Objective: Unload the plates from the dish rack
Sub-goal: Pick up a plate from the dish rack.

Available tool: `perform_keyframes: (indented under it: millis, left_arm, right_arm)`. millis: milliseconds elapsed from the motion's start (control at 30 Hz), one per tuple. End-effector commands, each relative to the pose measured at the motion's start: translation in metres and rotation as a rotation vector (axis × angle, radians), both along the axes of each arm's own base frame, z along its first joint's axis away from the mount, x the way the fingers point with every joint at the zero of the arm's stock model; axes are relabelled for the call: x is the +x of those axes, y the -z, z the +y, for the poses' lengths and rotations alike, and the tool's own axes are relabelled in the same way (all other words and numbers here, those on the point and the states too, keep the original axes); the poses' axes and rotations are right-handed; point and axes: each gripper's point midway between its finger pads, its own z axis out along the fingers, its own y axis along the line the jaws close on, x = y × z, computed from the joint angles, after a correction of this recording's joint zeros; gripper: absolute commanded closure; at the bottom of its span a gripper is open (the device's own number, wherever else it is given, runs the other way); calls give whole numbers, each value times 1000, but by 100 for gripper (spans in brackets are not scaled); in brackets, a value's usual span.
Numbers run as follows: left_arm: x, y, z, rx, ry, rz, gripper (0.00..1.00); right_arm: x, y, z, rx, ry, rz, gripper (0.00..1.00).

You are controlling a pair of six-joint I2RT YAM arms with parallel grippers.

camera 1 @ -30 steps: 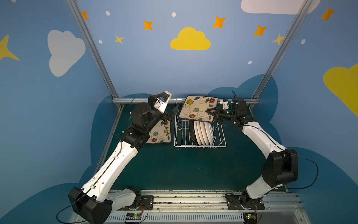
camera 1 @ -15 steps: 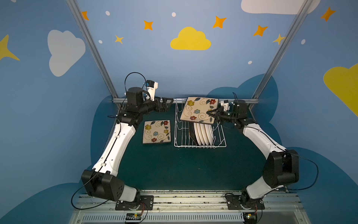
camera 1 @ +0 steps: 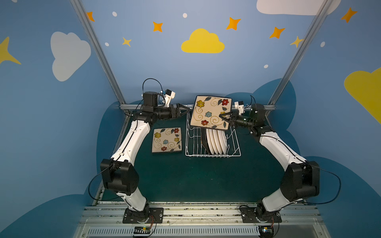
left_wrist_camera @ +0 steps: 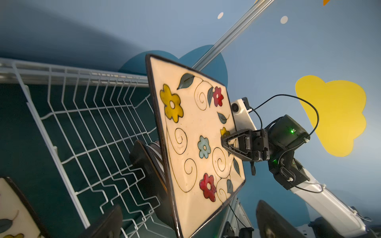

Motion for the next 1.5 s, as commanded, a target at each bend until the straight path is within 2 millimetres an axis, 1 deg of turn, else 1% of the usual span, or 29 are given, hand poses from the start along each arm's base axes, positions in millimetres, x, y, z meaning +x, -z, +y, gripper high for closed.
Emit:
perform_keyframes:
  millis: [0, 200, 300, 433, 533, 700, 867, 1033, 1300, 1467]
  left_arm:
    - [-6, -2, -10, -50, 60, 57, 0]
    - [-8, 4, -29, -86, 126, 92, 0]
    - [-11, 4, -38, -95, 157, 87, 1]
    - [-15, 1, -44, -103, 188, 76, 3]
    - [-18, 1, -47, -107, 208, 75, 6]
    - [-21, 2, -50, -116, 228, 85, 22]
    - [-24, 3, -52, -134, 246, 92, 35]
    - [-25, 6, -53, -138, 256, 102, 46]
    - [-25, 5, -55, -155, 267, 105, 64]
    - [-25, 4, -55, -155, 266, 102, 79]
  right_arm:
    - [-30, -89, 10, 84, -102, -358, 100]
    - [-37, -89, 23, 87, -154, -366, 100]
    - [-37, -88, 28, 87, -170, -363, 100]
    - [-40, -87, 33, 88, -188, -367, 100]
    - [-41, -82, 37, 86, -205, -362, 100]
    - [-42, -79, 40, 86, -218, -365, 100]
    - [-41, -76, 41, 85, -224, -362, 100]
    - [-40, -72, 44, 88, -235, -352, 100]
    - [-40, -68, 49, 89, -251, -348, 100]
    - [-39, -64, 50, 85, -253, -336, 100]
